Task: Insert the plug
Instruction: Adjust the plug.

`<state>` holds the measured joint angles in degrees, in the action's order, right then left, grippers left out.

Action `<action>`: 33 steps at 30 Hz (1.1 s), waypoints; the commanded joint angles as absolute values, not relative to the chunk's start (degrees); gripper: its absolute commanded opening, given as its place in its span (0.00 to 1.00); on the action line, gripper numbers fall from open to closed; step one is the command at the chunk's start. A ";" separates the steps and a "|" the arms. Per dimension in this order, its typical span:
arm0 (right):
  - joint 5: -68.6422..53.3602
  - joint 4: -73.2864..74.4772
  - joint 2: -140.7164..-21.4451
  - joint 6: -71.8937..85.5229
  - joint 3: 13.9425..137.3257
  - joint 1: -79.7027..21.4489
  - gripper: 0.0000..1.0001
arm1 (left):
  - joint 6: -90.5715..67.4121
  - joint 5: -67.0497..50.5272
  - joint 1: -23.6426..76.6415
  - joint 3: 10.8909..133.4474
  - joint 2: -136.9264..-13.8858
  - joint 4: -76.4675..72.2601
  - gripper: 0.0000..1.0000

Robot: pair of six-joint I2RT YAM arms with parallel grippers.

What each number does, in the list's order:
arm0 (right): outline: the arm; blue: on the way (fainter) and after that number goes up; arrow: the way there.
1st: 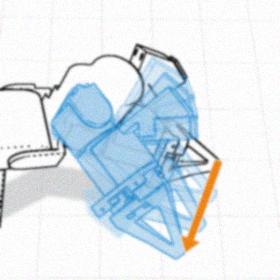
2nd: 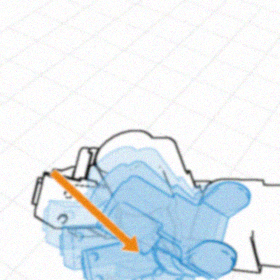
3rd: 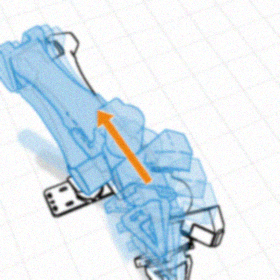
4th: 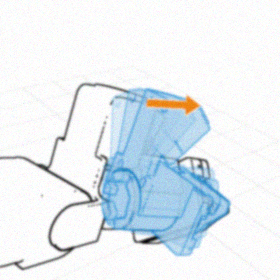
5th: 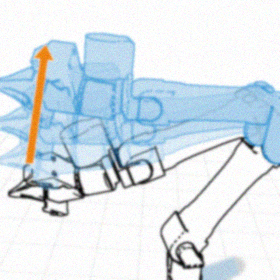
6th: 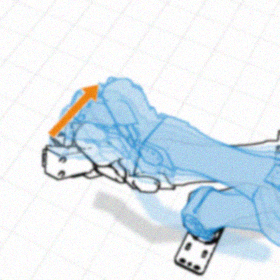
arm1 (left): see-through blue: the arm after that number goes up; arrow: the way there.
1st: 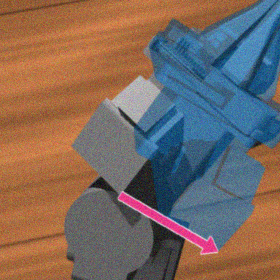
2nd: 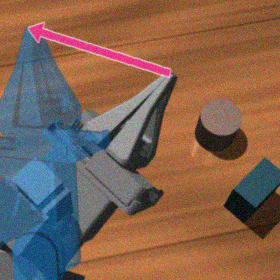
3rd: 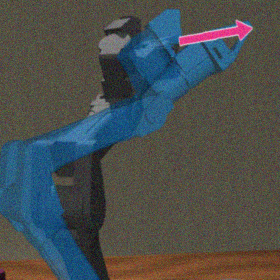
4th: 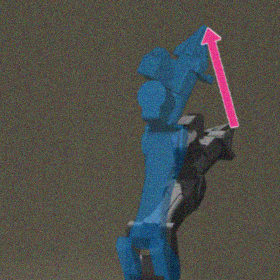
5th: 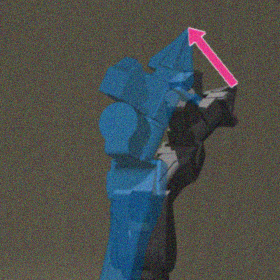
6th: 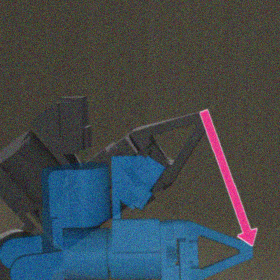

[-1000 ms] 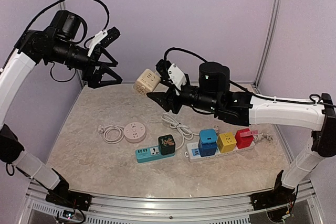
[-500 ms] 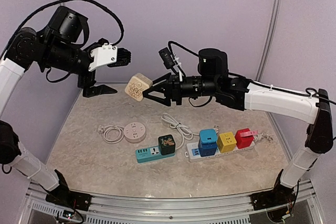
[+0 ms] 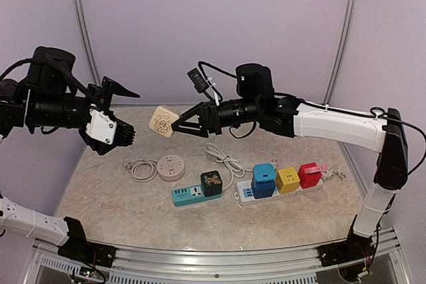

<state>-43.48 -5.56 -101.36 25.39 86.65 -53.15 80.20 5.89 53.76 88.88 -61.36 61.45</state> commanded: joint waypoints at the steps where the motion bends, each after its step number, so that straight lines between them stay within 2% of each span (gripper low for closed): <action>1: -45.55 -3.96 -101.60 26.14 89.60 -54.55 0.00 | 76.07 0.72 55.74 90.55 -66.13 62.46 0.99; 12: -49.22 0.62 -102.48 22.78 91.85 -56.26 0.00 | 69.14 0.36 56.82 89.04 -68.86 58.21 0.98; 20: -50.15 0.13 -103.10 23.47 92.90 -56.66 0.00 | 67.45 4.23 58.51 86.95 -68.97 58.26 0.60; 22: -50.42 0.32 -103.43 23.48 93.48 -56.69 0.00 | 66.95 4.80 58.95 87.00 -68.95 57.78 0.48; 27: -48.47 0.21 -102.77 22.85 93.33 -56.70 0.00 | 62.52 5.29 59.32 86.87 -68.34 57.35 0.00; 28: -47.39 0.19 -102.30 22.46 92.94 -56.62 0.00 | 60.95 5.45 59.28 86.72 -68.18 57.43 0.00; 29: -45.92 0.33 -101.81 21.97 92.59 -56.57 0.11 | 58.91 5.56 59.31 86.71 -68.09 57.51 0.00; 30: -44.46 0.27 -101.33 21.63 92.20 -56.33 0.34 | 56.69 5.57 59.14 86.90 -67.97 57.52 0.00; 31: -43.72 0.19 -100.74 21.33 91.63 -55.97 0.52 | 54.33 5.38 58.70 87.30 -67.95 57.67 0.00; 33: -42.10 -0.57 -99.32 21.28 90.37 -55.22 0.82 | 47.54 2.92 55.80 89.49 -68.09 59.07 0.00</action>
